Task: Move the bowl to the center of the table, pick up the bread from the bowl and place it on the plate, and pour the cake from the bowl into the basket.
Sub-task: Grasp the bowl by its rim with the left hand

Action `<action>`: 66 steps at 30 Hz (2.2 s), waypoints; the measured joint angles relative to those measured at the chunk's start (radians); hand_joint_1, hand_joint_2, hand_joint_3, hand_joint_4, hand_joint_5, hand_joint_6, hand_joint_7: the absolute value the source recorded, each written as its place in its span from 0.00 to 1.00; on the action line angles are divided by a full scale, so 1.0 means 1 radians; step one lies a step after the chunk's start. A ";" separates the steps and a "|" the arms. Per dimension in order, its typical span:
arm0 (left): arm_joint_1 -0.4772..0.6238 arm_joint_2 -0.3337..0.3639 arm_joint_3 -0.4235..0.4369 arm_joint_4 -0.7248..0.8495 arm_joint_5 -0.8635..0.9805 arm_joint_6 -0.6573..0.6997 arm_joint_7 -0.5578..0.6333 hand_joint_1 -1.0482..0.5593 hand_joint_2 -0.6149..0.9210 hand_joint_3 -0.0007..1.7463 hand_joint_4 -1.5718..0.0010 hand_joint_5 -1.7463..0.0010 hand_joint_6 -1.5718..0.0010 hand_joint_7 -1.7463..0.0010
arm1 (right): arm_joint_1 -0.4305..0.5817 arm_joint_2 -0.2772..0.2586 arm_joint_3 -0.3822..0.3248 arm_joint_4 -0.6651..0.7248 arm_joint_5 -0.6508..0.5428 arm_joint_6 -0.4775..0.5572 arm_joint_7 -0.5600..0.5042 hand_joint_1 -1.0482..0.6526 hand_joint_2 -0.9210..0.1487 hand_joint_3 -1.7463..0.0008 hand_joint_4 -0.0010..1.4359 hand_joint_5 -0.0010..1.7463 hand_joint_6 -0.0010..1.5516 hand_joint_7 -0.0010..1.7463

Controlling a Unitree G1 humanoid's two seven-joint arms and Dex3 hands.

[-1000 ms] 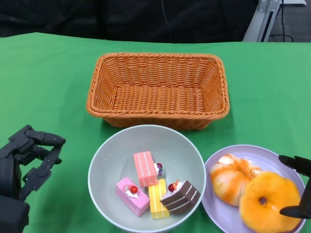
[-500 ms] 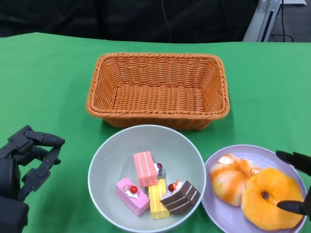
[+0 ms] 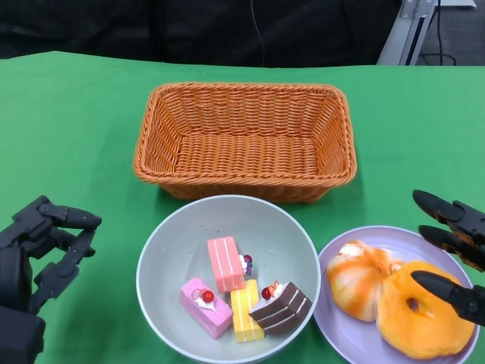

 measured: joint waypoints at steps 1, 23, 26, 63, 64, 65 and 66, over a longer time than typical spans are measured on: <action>0.000 0.000 0.000 0.001 0.000 0.000 0.000 0.56 1.00 0.15 0.51 0.21 0.50 0.40 | 0.000 0.009 0.000 0.000 0.009 -0.014 -0.003 0.31 0.00 0.93 0.43 0.12 0.32 0.06; 0.000 0.122 -0.047 0.010 -0.010 -0.160 -0.194 0.42 1.00 0.04 0.54 0.83 0.47 0.98 | 0.004 0.196 0.048 0.061 0.166 -0.243 -0.030 0.59 0.32 0.41 0.49 0.87 0.44 0.72; 0.002 0.185 -0.060 -0.003 0.004 -0.213 -0.243 0.37 1.00 0.02 0.56 0.92 0.53 1.00 | 0.003 0.208 0.050 0.061 0.172 -0.229 -0.034 0.59 0.32 0.41 0.48 0.87 0.43 0.73; -0.020 0.253 0.105 -0.206 0.710 -0.689 -0.192 0.40 0.95 0.00 0.40 0.97 0.40 0.98 | 0.015 0.236 0.069 0.037 0.170 -0.176 -0.077 0.59 0.26 0.50 0.47 0.87 0.42 0.73; -0.020 0.253 0.096 -0.211 0.717 -0.682 -0.189 0.40 0.95 0.00 0.39 0.97 0.40 0.99 | 0.016 0.236 0.071 0.036 0.170 -0.176 -0.077 0.59 0.26 0.50 0.47 0.87 0.42 0.73; -0.020 0.254 0.085 -0.219 0.724 -0.673 -0.184 0.40 0.96 0.00 0.38 0.97 0.39 0.98 | 0.017 0.236 0.072 0.036 0.169 -0.176 -0.078 0.59 0.27 0.50 0.47 0.87 0.42 0.72; -0.020 0.256 0.074 -0.227 0.730 -0.661 -0.182 0.40 0.96 0.00 0.38 0.97 0.39 0.98 | 0.018 0.236 0.074 0.034 0.167 -0.176 -0.081 0.59 0.27 0.50 0.47 0.87 0.42 0.72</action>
